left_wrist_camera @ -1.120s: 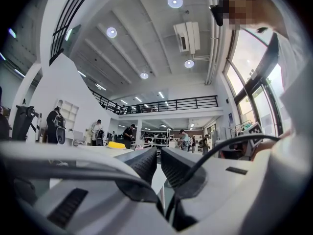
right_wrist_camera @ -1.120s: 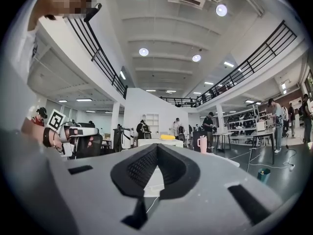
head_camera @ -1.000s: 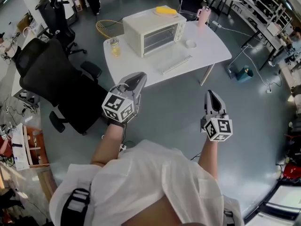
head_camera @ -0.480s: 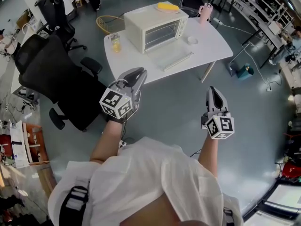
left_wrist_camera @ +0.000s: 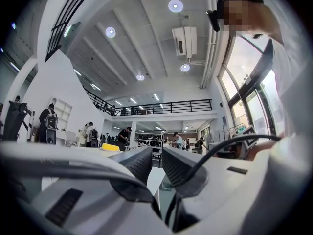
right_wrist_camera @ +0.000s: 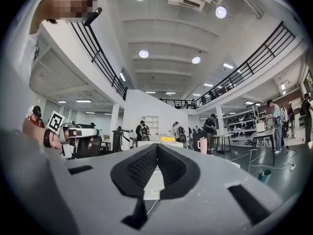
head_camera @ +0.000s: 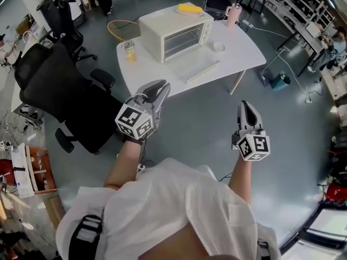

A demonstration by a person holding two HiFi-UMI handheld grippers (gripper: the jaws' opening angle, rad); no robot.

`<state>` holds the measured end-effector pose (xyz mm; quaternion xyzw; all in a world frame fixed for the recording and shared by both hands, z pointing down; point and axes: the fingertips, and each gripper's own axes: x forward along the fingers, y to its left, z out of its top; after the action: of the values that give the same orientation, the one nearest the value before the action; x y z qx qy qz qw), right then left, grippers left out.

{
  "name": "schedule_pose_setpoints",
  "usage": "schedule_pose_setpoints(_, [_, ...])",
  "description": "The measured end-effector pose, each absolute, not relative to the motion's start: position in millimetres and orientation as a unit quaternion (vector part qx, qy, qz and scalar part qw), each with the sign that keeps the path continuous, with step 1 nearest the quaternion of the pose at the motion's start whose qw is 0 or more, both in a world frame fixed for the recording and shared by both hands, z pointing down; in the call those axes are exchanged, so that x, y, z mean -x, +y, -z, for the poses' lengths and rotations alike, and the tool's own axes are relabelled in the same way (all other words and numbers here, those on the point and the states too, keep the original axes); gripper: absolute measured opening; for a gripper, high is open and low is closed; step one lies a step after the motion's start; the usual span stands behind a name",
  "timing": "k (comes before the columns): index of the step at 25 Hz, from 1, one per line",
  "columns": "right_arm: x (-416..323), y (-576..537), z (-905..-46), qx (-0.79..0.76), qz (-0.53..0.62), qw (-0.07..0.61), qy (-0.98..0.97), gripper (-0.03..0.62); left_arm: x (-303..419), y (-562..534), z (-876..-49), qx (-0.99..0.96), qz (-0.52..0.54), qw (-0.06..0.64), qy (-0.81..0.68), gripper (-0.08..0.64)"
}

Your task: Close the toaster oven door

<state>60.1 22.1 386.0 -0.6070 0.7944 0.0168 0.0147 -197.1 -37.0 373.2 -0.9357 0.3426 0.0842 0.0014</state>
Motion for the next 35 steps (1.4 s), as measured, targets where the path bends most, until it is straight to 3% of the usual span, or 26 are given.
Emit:
schedule_pose_setpoints(4, [-62.5, 20.7, -383.0, 0.608, -0.019, 0.015, 0.793, 0.005, 192.6, -39.5, -371.2, 0.937, -0.085, -0.001, 0.338, 0.092])
schedule_pose_setpoints(16, [-91.6, 13.2, -384.3, 0.626, -0.02, 0.014, 0.78, 0.005, 160.4, -52.6, -371.3, 0.941, -0.088, 0.003, 0.326, 0.1])
schedule_pose_setpoints(35, [-260.1, -13.9, -373.4, 0.595, -0.01, 0.011, 0.804, 0.005, -27.0, -68.2, -362.6, 0.934, -0.084, -0.004, 0.347, 0.095])
